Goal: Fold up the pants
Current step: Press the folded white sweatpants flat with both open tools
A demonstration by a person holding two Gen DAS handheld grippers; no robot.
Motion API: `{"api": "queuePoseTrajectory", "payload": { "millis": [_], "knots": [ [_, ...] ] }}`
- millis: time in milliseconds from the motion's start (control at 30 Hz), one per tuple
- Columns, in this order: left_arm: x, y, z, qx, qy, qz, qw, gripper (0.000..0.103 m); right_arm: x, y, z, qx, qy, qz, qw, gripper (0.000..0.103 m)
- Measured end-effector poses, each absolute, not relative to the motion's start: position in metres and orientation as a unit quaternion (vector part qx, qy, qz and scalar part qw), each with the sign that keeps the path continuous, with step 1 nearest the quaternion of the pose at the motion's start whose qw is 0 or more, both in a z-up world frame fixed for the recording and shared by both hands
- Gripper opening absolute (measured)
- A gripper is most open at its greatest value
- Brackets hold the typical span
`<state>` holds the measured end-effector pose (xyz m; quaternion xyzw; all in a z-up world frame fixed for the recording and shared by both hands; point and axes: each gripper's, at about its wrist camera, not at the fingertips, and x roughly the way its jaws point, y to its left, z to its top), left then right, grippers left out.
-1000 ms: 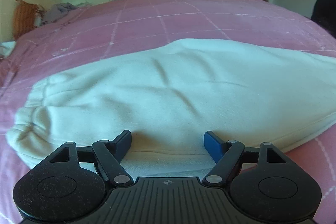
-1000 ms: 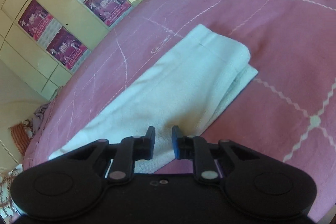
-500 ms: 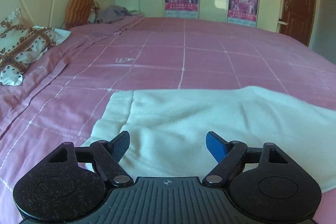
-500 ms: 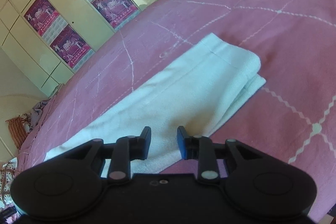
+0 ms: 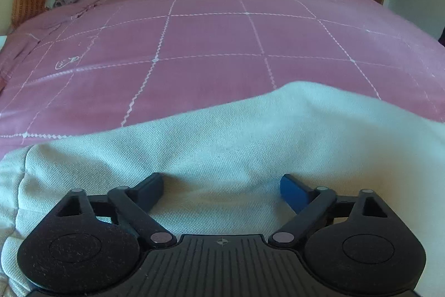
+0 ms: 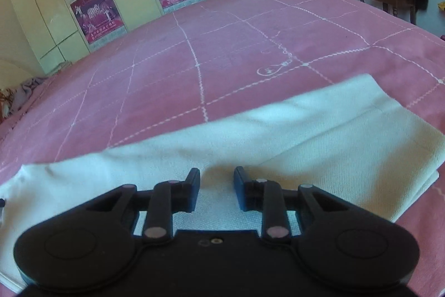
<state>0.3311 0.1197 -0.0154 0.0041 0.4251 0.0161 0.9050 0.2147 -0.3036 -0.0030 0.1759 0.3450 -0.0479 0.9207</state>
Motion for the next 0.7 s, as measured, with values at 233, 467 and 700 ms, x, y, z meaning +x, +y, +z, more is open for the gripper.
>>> {"api": "queuePoseTrajectory", "payload": {
  "millis": [233, 467, 700],
  "knots": [
    [0.32, 0.105, -0.015, 0.02, 0.413, 0.025, 0.91, 0.091, 0.205, -0.293, 0.023, 0.14, 0.287, -0.025, 0.947, 0.032],
    [0.296, 0.095, 0.018, -0.007, 0.345, -0.008, 0.938, 0.093, 0.221, -0.296, 0.014, 0.108, 0.351, -0.033, 0.929, 0.036],
    [0.333, 0.07, -0.025, -0.037, 0.408, -0.107, 0.906, 0.1, 0.231, -0.294, 0.01, 0.109, 0.357, -0.035, 0.927, 0.042]
  ]
}}
